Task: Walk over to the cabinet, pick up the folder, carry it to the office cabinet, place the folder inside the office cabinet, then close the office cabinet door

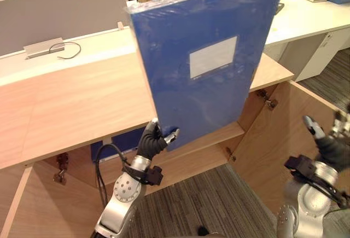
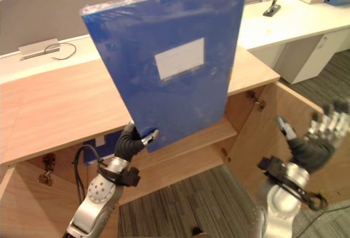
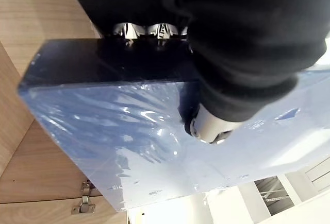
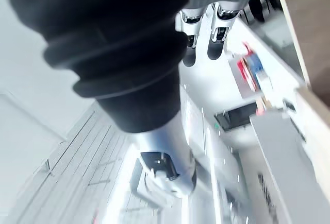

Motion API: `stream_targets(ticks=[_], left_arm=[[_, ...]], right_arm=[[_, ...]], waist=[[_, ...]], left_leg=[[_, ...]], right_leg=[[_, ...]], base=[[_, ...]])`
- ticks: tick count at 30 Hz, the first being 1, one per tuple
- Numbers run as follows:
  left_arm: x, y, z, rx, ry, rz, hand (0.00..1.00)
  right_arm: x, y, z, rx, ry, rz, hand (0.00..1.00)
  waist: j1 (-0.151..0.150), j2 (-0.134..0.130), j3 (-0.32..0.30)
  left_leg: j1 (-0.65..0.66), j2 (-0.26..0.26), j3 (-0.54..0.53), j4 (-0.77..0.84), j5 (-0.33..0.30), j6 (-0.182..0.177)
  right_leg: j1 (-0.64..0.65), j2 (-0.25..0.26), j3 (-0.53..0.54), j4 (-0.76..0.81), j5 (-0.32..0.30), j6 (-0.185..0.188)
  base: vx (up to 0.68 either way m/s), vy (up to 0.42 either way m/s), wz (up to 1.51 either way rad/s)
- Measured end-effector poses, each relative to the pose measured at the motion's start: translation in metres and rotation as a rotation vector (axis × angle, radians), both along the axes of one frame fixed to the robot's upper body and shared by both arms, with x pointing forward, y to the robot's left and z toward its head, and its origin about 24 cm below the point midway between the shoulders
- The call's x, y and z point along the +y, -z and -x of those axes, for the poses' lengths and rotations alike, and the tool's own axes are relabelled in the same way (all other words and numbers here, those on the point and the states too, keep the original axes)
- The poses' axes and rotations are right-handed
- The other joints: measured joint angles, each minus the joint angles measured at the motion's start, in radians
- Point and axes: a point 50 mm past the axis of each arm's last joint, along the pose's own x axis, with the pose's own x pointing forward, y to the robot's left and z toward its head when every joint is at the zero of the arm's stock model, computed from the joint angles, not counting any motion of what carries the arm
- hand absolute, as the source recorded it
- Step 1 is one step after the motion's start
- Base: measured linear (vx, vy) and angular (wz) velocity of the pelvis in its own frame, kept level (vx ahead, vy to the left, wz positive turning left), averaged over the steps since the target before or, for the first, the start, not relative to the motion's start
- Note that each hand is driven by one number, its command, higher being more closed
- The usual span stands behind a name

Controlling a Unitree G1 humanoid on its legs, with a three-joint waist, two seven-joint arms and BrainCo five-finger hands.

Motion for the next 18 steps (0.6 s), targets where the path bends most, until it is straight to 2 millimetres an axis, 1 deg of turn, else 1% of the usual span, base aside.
stream_targets(ticks=[1, 2, 3, 4, 5, 6, 7, 9, 11, 14, 18], left_arm=[[-0.003, 0.000, -0.001, -0.004, 0.017, -0.004, 1.00], [-0.004, 0.000, -0.003, -0.006, 0.028, -0.008, 1.00], [-0.007, 0.001, -0.004, -0.005, 0.049, -0.018, 1.00], [-0.007, 0.001, -0.005, -0.002, 0.057, -0.022, 1.00], [-0.009, 0.003, -0.005, 0.008, 0.074, -0.027, 1.00], [-0.010, 0.004, -0.004, 0.011, 0.081, -0.028, 1.00], [-0.014, 0.005, -0.004, 0.016, 0.103, -0.031, 1.00], [-0.014, 0.006, -0.005, 0.021, 0.109, -0.032, 1.00], [-0.014, 0.006, -0.006, 0.020, 0.109, -0.029, 1.00], [-0.011, 0.006, -0.006, 0.028, 0.112, -0.030, 1.00], [-0.007, 0.007, -0.006, 0.030, 0.111, -0.043, 1.00]], right_arm=[[0.005, 0.002, -0.010, -0.004, -0.108, -0.023, 0.00], [0.008, 0.004, -0.015, -0.002, -0.169, -0.035, 0.00], [0.014, 0.010, -0.027, 0.004, -0.314, -0.073, 0.00], [0.016, 0.012, -0.033, 0.005, -0.385, -0.101, 0.00], [0.021, 0.017, -0.047, 0.023, -0.518, -0.139, 0.00], [0.023, 0.017, -0.051, 0.032, -0.557, -0.144, 0.00], [0.027, 0.017, -0.058, 0.047, -0.634, -0.143, 0.00], [0.024, 0.013, -0.066, 0.063, -0.681, -0.119, 0.00], [0.025, 0.011, -0.073, 0.068, -0.722, -0.113, 0.00], [0.026, 0.009, -0.082, 0.086, -0.763, -0.111, 0.00], [0.028, 0.007, -0.088, 0.115, -0.803, -0.086, 0.00]], waist=[[0.004, 0.000, 0.000], [0.009, 0.000, 0.000], [0.017, 0.000, 0.000], [0.017, 0.000, 0.000], [0.019, -0.001, 0.001], [0.021, -0.001, 0.001], [0.028, -0.002, 0.001], [0.040, -0.002, 0.001], [0.044, -0.002, 0.001], [0.046, -0.003, 0.000], [0.049, -0.005, 0.000]], left_leg=[[0.000, 0.000, 0.000, 0.000, 0.000, 0.000], [0.000, 0.000, 0.000, 0.000, 0.000, 0.001], [-0.001, -0.001, -0.001, 0.000, 0.001, 0.002], [-0.001, -0.001, -0.001, 0.000, 0.002, 0.003], [-0.001, -0.001, -0.002, -0.001, 0.002, 0.003], [-0.001, -0.001, -0.003, -0.001, 0.003, 0.004], [-0.001, -0.003, -0.005, -0.003, 0.004, 0.006], [-0.001, -0.005, -0.008, -0.004, 0.006, 0.008], [-0.001, -0.008, -0.012, -0.005, 0.008, 0.010], [-0.001, -0.015, -0.022, -0.010, 0.014, 0.015], [0.000, -0.021, -0.035, -0.030, 0.031, 0.021]], right_leg=[[0.001, 0.000, 0.000, -0.001, 0.002, 0.002], [0.002, -0.001, 0.000, -0.001, 0.002, 0.002], [0.007, -0.001, -0.001, -0.001, 0.003, 0.004], [0.007, -0.001, -0.001, -0.001, 0.004, 0.005], [0.008, -0.002, -0.002, -0.001, 0.006, 0.007], [0.008, -0.002, -0.003, -0.001, 0.007, 0.008], [0.009, -0.003, -0.004, -0.001, 0.007, 0.008], [0.010, -0.006, -0.005, -0.001, 0.008, 0.009], [0.012, -0.008, -0.006, 0.000, 0.009, 0.011], [0.014, -0.015, -0.011, 0.000, 0.009, 0.011], [0.013, -0.020, -0.027, 0.000, 0.013, 0.016]], base=[[0.00, 0.000, 0.00], [0.00, 0.000, 0.00], [0.00, 0.000, 0.00], [0.00, 0.000, 0.00], [0.00, 0.000, 0.00], [0.01, 0.031, 0.05], [0.01, 0.030, 0.04], [0.01, 0.031, 0.05], [0.01, 0.030, 0.06], [0.01, 0.041, 0.09], [-0.01, 0.041, 0.12]])
